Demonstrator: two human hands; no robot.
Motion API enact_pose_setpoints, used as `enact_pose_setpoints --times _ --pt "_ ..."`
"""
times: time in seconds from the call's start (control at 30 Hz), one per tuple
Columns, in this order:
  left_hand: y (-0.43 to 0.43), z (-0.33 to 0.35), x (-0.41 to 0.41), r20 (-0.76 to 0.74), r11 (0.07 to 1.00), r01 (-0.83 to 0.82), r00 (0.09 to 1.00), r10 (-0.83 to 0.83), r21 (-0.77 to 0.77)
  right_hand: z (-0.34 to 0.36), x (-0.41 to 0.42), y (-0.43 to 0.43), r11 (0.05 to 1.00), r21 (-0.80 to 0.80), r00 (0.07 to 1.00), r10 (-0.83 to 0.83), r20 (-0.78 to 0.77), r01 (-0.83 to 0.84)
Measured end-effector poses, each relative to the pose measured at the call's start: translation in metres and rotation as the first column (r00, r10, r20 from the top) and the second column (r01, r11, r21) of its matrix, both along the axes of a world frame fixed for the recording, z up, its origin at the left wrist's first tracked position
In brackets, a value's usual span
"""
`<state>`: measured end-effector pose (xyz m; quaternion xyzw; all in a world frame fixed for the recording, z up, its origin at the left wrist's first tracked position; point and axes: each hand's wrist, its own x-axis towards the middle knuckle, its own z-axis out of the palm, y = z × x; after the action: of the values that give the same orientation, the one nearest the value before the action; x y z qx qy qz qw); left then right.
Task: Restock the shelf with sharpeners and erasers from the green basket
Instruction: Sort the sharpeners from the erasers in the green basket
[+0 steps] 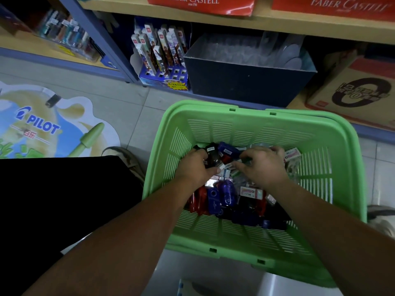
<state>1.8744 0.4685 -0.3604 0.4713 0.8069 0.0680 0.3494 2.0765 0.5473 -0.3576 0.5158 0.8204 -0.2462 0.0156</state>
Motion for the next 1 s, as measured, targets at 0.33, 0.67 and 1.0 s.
enact_pose_setpoints --times 0.33,0.67,1.0 --pt "-0.006 0.015 0.000 -0.056 0.998 0.028 0.998 -0.026 0.050 0.023 0.011 -0.005 0.995 -0.098 0.999 -0.018 -0.038 0.014" --pt "0.028 0.057 0.048 0.369 0.962 -0.240 0.912 0.177 0.131 0.057 0.033 0.007 0.985 -0.074 0.977 -0.164 -0.134 0.155" --pt "-0.006 0.015 0.025 -0.027 0.967 0.164 0.985 -0.173 -0.193 0.052 0.036 -0.011 0.990 -0.049 0.990 0.130 -0.062 -0.133"
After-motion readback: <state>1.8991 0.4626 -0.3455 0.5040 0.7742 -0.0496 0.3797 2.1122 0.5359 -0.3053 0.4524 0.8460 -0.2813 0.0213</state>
